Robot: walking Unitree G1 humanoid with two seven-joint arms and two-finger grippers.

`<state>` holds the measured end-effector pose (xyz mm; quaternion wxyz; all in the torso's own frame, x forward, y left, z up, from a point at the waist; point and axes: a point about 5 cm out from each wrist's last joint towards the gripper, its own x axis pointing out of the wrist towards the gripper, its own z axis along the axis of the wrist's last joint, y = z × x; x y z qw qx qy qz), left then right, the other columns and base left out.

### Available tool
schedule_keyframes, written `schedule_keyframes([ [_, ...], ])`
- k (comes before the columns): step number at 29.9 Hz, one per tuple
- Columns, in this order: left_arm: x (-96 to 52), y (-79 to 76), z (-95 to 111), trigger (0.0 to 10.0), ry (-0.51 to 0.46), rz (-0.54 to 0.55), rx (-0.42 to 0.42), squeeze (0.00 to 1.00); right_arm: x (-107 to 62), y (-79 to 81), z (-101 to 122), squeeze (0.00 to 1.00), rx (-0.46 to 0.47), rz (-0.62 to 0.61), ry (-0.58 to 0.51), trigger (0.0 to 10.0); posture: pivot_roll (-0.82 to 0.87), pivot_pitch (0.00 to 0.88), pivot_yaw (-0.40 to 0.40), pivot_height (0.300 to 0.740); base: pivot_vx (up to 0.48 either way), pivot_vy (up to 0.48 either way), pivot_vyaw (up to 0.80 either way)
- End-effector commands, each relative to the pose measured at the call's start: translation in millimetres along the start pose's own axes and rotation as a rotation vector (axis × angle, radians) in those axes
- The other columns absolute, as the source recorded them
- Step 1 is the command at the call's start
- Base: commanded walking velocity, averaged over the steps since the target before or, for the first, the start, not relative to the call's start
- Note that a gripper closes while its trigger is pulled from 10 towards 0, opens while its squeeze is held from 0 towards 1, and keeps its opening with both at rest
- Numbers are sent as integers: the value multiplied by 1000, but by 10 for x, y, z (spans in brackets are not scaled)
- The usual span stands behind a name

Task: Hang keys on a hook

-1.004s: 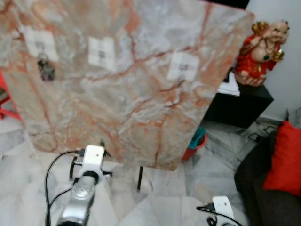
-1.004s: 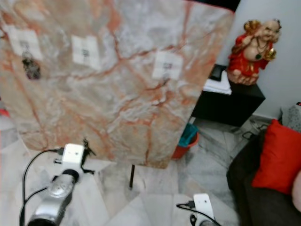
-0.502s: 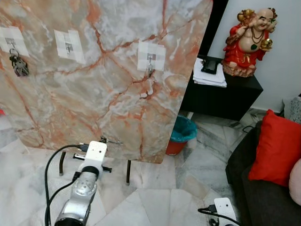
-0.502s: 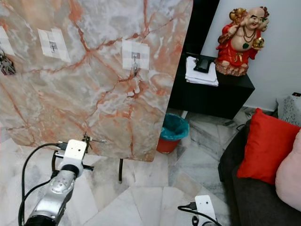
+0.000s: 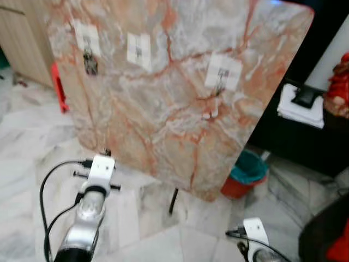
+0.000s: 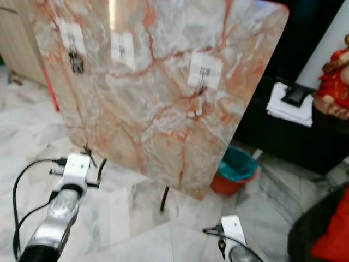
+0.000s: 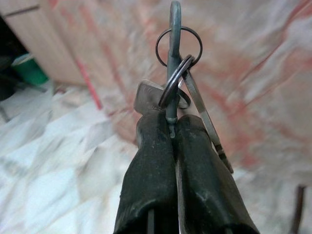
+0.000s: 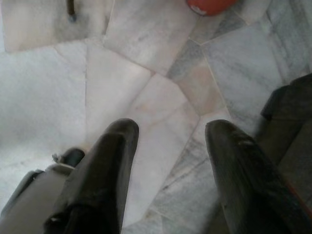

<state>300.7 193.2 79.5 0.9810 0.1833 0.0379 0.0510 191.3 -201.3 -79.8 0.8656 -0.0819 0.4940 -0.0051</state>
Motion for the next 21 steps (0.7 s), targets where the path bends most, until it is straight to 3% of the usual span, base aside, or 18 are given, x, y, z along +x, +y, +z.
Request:
schedule_keyframes([
  [1,28,-27,187,10000,-95,-12,-26,0,-3,-62,-7,0,8,-18,8,10000,53,0,-208,740,0,0,0],
  [16,-21,116,430,10000,-205,65,-40,0,-8,-185,38,0,-4,-46,2,10000,61,0,-239,740,0,0,0],
  [21,-56,36,487,10000,-223,15,-44,0,-18,-214,-38,0,27,-64,12,10000,42,0,-217,740,0,0,0],
])
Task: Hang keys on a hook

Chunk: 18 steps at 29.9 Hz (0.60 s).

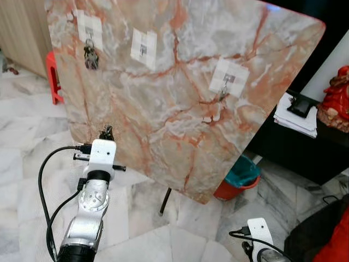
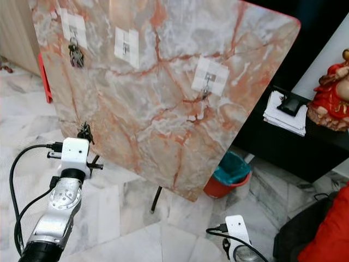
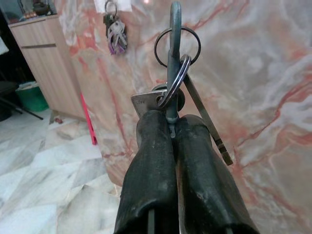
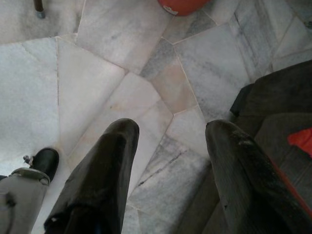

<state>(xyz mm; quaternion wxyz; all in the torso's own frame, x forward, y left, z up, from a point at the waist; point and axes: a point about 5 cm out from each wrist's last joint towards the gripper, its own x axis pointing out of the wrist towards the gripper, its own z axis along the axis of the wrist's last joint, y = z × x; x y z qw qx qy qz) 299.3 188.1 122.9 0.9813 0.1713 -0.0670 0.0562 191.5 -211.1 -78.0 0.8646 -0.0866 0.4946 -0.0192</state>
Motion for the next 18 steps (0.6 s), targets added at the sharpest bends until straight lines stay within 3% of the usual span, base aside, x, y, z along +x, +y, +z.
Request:
schedule_keyframes([
  [1,-20,-92,70,10000,-20,-41,-13,0,-11,-123,-57,0,26,-38,13,10000,37,0,-212,740,0,0,0],
  [10,-207,-99,80,10000,21,-34,-69,0,-79,-210,-485,0,14,-56,126,10000,34,0,-176,740,0,0,0],
  [14,-153,-136,124,10000,17,-4,-101,0,-95,-273,-535,0,20,-68,137,10000,44,0,-172,740,0,0,0],
  [18,-83,-296,200,10000,13,-43,-132,0,-119,-295,-627,0,10,-83,146,10000,28,0,-154,740,0,0,0],
])
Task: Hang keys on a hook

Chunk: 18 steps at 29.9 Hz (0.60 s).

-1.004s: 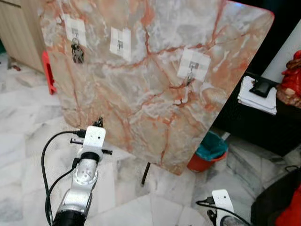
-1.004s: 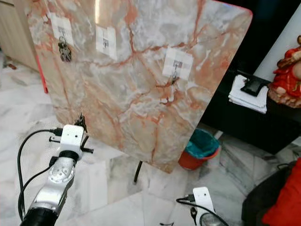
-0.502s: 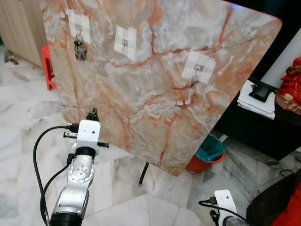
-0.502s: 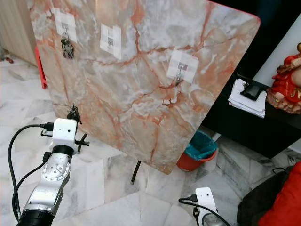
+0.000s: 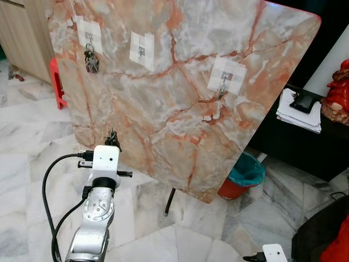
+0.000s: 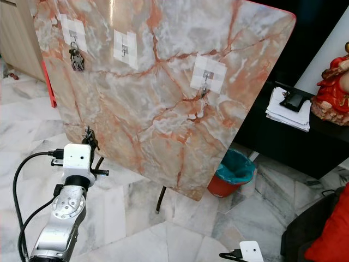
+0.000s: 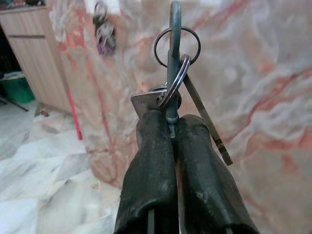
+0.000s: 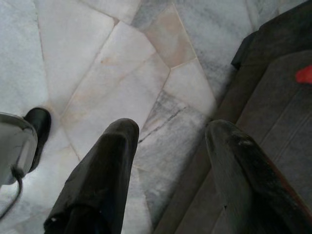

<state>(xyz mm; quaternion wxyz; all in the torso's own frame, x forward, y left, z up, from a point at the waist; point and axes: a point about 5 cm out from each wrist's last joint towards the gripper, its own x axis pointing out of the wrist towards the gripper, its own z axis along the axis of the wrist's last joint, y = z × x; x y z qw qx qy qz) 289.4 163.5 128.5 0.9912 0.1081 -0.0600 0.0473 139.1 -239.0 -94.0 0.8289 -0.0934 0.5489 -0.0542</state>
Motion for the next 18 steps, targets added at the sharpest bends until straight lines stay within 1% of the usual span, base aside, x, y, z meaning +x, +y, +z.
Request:
schedule_keyframes([
  [1,28,-148,45,10000,-3,-46,-13,0,-11,-89,-75,0,-5,-28,13,10000,18,0,-146,740,0,0,0],
  [2,11,-274,67,10000,-9,-102,-22,0,-16,-117,-105,0,-2,-36,18,10000,7,0,-135,740,0,0,0],
  [4,-49,-394,55,10000,-2,-153,7,0,-26,-145,-176,0,5,-46,30,10000,-2,0,-109,740,0,0,0],
  [7,-77,-411,45,10000,5,-155,24,0,-31,-144,-216,0,6,-46,37,10000,1,0,-105,740,0,0,0],
  [11,-38,-318,90,10000,-9,-126,29,0,-28,-86,-231,0,7,-35,48,10000,11,0,-102,740,0,0,0],
  [12,-23,-275,77,10000,-7,-108,37,0,-26,-56,-230,0,-5,-27,50,10000,14,0,-110,740,0,0,0],
  [13,-7,-169,42,10000,-1,-66,45,0,-23,12,-228,0,-18,-11,52,10000,21,0,-122,740,0,0,0],
  [15,0,-101,24,10000,3,-47,49,0,-21,61,-227,0,-29,2,55,10000,27,0,-130,740,0,0,0],
  [18,21,-21,10,10000,12,-23,43,0,-19,125,-219,0,-76,24,56,10000,29,0,-123,740,0,0,0],
])
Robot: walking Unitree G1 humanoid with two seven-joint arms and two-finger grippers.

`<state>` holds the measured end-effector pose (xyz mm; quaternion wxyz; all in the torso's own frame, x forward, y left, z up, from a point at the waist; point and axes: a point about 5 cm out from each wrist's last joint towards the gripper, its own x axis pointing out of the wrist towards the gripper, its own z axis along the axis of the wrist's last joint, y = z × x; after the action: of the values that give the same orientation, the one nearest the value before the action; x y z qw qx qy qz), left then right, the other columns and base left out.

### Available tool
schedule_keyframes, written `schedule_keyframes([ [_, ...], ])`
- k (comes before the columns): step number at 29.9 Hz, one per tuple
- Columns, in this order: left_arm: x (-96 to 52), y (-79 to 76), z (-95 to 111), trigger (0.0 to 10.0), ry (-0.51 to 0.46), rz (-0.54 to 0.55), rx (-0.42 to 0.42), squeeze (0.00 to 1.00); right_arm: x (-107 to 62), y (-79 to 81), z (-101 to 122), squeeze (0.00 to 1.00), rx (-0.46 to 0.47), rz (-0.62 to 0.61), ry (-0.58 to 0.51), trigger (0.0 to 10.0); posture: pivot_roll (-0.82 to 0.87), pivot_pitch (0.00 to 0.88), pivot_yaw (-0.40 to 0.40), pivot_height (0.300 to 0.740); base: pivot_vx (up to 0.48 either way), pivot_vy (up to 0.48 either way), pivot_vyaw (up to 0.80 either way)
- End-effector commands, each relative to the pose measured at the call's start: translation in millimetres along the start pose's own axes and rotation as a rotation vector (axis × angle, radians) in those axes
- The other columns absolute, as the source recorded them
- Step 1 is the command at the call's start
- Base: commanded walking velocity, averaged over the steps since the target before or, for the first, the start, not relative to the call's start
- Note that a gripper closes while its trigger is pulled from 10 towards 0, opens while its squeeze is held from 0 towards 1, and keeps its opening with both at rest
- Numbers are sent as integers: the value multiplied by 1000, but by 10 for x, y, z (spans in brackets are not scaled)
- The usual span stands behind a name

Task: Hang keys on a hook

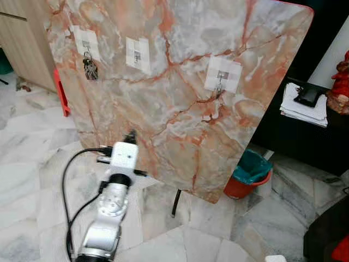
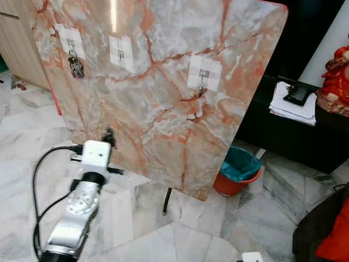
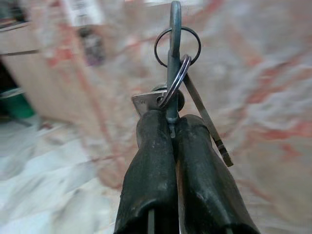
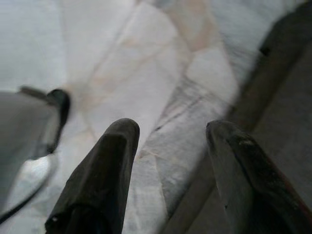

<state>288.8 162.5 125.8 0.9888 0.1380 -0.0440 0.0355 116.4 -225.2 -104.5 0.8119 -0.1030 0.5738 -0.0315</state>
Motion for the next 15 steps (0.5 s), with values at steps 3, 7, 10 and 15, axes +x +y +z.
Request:
schedule_keyframes([
  [3,94,110,59,10000,-12,39,-19,0,7,14,92,0,4,-1,-16,10000,4,0,-91,740,0,0,0],
  [7,198,145,65,10000,-12,41,-15,0,10,2,166,0,19,4,-37,10000,-29,0,-75,740,0,0,0],
  [10,219,126,79,10000,-17,41,-14,0,10,1,167,0,21,4,-37,10000,-35,0,-74,740,0,0,0],
  [15,250,54,134,10000,-28,36,-34,0,6,-26,111,0,-41,9,-23,10000,12,0,-53,740,0,0,430],
])
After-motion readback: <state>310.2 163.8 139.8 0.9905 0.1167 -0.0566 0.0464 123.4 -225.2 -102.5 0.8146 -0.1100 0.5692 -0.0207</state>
